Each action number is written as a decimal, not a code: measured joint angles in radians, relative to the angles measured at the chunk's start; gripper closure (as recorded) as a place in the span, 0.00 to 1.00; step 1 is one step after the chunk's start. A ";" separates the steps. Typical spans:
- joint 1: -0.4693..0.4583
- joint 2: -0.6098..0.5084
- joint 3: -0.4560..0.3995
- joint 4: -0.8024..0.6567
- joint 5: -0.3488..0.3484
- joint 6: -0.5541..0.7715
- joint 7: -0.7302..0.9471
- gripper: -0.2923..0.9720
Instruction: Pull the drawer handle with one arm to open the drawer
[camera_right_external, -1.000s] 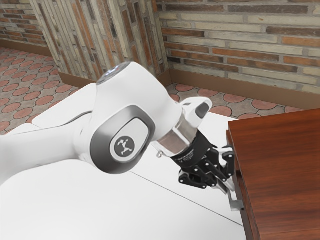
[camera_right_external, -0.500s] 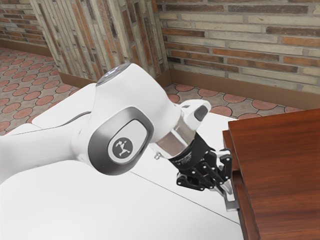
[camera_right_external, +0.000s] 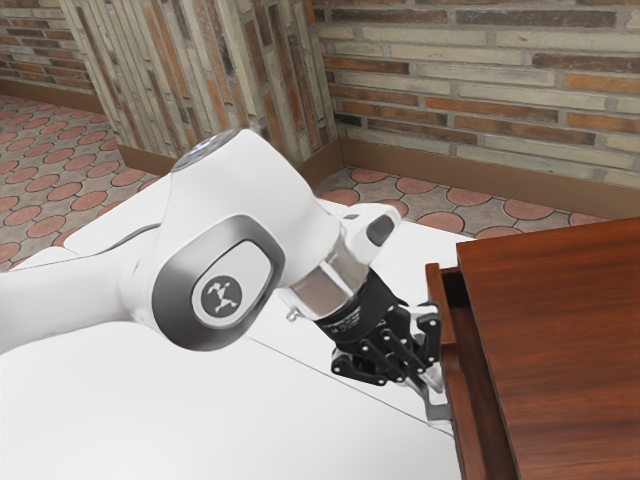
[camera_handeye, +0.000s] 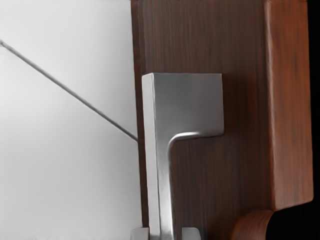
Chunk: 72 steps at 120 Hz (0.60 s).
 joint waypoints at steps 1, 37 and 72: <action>0.000 -0.001 0.002 -0.001 0.000 -0.001 0.000 0.83; 0.001 -0.038 0.056 -0.021 0.004 -0.022 0.011 0.84; 0.004 -0.082 0.057 -0.060 0.011 -0.033 0.020 0.84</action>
